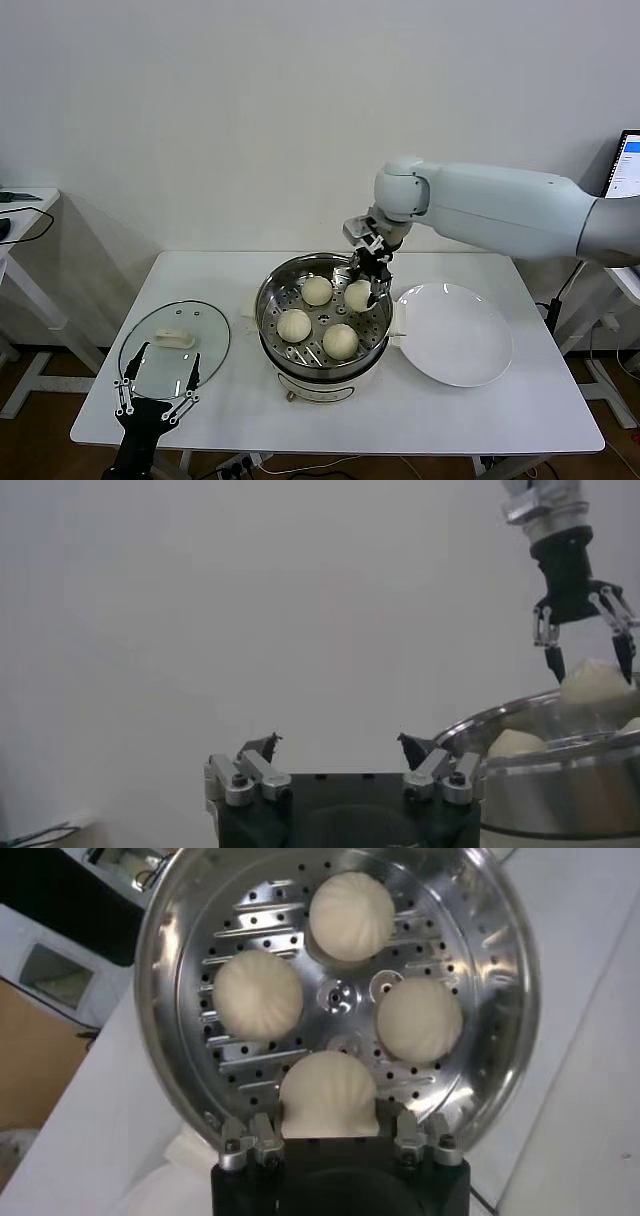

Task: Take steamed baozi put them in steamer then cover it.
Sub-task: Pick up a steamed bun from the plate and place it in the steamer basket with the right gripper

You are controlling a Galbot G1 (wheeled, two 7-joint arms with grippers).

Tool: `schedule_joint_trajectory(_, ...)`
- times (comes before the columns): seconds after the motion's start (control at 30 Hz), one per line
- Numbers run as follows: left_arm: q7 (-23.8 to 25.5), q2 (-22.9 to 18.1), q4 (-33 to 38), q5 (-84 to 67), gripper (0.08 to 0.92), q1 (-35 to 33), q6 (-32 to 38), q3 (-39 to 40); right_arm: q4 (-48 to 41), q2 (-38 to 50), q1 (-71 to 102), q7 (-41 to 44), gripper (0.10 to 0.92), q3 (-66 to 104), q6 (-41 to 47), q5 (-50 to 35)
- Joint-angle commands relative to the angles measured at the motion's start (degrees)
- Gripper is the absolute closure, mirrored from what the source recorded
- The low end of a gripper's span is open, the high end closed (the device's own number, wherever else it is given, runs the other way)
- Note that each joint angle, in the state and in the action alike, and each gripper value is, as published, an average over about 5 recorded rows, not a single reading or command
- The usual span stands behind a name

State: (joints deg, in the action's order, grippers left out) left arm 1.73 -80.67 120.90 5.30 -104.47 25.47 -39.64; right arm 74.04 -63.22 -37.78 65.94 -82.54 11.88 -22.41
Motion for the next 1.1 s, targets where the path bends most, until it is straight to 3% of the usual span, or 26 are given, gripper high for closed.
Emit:
schedule_joint_trajectory(0.03,0.0,0.0,-0.2,-0.1,0.177,0.0,0.0,0.0,-0.9,-1.9,1.5,-1.0,0.399,-1.1,0.5,1.9)
schedule_joint_trajectory(0.57,-0.2,-0.1,-0.4,-0.3,0.177,0.6,0.6,-0.8,-3.3,-3.2,4.9,-2.2,0.386,0.0,0.8,4.2)
schedule_joint_trajectory(0.9,-1.3,-0.4,-0.3,1.4,0.177,0.9,0.5,-0.8,-1.4,-1.8,3.2,-2.3,0.22,0.8,0.4,3.6)
schedule_joint_trajectory(1.1,-1.9,-0.3,0.1,3.0,0.177,1.4,0.2,-0.9,4.1,4.1,1.3,-2.2,0.203,6.1,-0.5,1.1)
